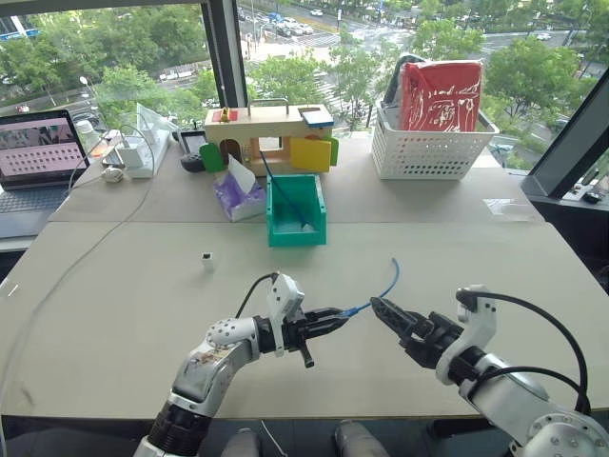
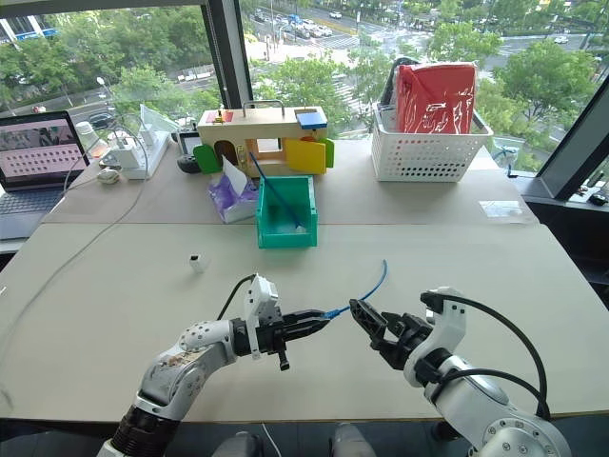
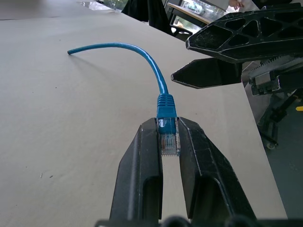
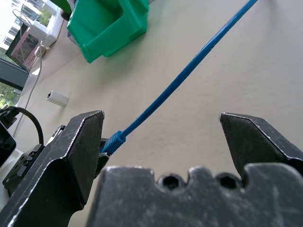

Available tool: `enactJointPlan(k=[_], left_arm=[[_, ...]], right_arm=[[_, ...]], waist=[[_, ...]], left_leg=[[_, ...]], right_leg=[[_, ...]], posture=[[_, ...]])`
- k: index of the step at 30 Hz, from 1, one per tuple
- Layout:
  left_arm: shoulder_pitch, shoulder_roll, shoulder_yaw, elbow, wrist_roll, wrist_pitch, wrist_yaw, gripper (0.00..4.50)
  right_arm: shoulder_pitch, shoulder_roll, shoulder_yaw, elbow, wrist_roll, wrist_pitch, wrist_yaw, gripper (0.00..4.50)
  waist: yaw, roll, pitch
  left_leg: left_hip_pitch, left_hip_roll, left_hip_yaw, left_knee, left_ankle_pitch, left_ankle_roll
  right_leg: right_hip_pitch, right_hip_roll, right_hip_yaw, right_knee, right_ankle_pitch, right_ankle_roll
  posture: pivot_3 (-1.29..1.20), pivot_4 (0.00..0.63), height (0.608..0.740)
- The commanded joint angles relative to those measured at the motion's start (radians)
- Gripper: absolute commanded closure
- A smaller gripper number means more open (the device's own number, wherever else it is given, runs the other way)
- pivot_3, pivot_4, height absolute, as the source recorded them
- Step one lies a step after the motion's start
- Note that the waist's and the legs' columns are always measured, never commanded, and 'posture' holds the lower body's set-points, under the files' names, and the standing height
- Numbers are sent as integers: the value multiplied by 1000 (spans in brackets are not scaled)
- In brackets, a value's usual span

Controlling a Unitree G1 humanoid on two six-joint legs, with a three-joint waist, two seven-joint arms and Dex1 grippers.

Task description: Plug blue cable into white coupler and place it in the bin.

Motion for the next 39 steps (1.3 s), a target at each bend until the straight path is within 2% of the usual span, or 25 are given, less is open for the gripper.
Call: enactJointPlan(k=[1,3,7,13,20,34,37,39], left_arm=[[6,-17,-22,-58,-32,15,14,4415],[6,-22,-25,-61,-35,19,20,4415],[-6,-23,-32,-51,-35,8,19,4415],[-6,-27,-36,-54,-45,13,28,4415],[-9,-26,-35,-52,-57,20,37,4415],[-2,-24,-44,-53,-63,19,34,4415],[-2,-23,-46,-51,-64,17,34,4415],[-2,-23,-47,-51,-64,17,34,4415]], right_arm=[[88,162,82,43,185,-49,-115,0],[120,109,144,86,327,-135,-216,0],[194,-73,336,143,625,-386,-420,0],[225,-272,500,144,805,-634,-538,0],[235,-406,566,116,799,-830,-535,0],[246,-505,652,111,780,-987,-479,0],[246,-515,664,113,780,-1004,-471,733],[246,-522,671,114,780,-1014,-466,1376]], waist=[[0,0,0],[-1,0,0],[-13,0,-1],[-22,0,-1],[-19,0,-1],[-17,0,-1],[-17,0,-1],[-17,0,-1]], left_leg=[[0,0,0,0,0,0],[0,0,0,0,0,0],[-1,0,-1,-2,0,1],[-1,-1,-1,-2,0,1],[-1,-1,-2,-2,0,1],[-1,-1,-2,-2,0,1],[-1,-1,-2,-2,0,1],[-1,-1,-2,-2,0,1]], right_leg=[[0,0,0,0,0,0],[0,0,0,0,0,0],[-1,0,0,0,-3,-1],[1,0,0,-1,-3,0],[1,0,0,-1,-4,0],[1,0,0,-2,-4,0],[1,0,0,-2,-4,0],[1,0,0,-2,-4,0]], posture=[[0,150,740],[0,150,740],[0,150,740],[0,150,740],[0,150,740],[0,150,740],[0,150,740],[0,150,740]])
